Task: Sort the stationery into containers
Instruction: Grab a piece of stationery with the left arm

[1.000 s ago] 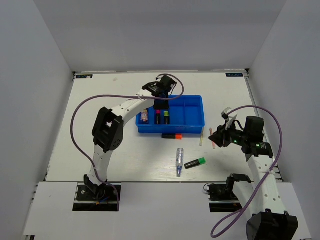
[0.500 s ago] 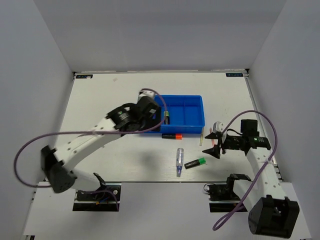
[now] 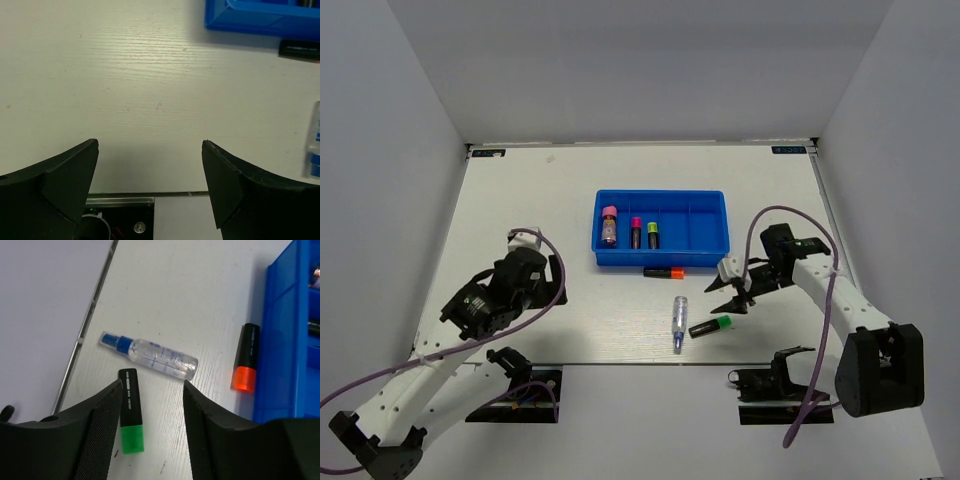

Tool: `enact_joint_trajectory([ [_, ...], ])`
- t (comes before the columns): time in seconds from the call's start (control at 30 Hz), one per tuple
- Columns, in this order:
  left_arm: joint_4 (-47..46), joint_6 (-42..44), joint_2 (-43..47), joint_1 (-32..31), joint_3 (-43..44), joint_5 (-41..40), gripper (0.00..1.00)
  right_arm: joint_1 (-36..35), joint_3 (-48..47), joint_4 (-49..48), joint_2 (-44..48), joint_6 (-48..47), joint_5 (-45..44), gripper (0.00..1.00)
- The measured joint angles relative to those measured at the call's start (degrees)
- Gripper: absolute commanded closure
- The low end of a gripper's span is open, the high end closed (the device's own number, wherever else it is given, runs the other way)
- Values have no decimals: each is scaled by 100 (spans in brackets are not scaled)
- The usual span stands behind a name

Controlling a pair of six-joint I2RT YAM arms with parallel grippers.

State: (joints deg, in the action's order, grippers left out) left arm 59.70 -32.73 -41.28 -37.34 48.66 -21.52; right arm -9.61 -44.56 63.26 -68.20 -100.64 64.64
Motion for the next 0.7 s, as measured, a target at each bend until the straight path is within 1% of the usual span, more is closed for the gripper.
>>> enact_joint_trajectory([
  [0.1, 7, 109, 98, 109, -136, 17, 5, -525, 22, -887, -2, 1300, -581, 45],
  [0.13, 7, 166, 103, 131, -153, 17, 5, -697, 20, -1276, -4, 1978, -894, 45],
  [0.17, -17, 201, 107, 144, -175, 15, 5, -855, 20, -1440, -4, 2269, -1027, 45],
  [0.27, -127, 343, 166, 166, -299, 13, 5, -1388, 20, -2264, -4, 3735, -1823, 45],
  [0.3, -149, 387, 192, 166, -354, 11, 3, -1526, 20, -2496, -4, 4151, -2048, 45],
  [0.4, -205, 492, 267, 166, -498, -4, 3, -1921, 20, -3119, -42, 5174, -2612, 45],
  [0.53, -275, 590, 389, 166, -608, -22, 2, -2312, 20, -3722, -323, 6033, -3185, 42],
  [0.7, -302, 632, 588, 166, -608, -39, 2, -2660, 17, -4181, -824, 6382, -3794, 41],
])
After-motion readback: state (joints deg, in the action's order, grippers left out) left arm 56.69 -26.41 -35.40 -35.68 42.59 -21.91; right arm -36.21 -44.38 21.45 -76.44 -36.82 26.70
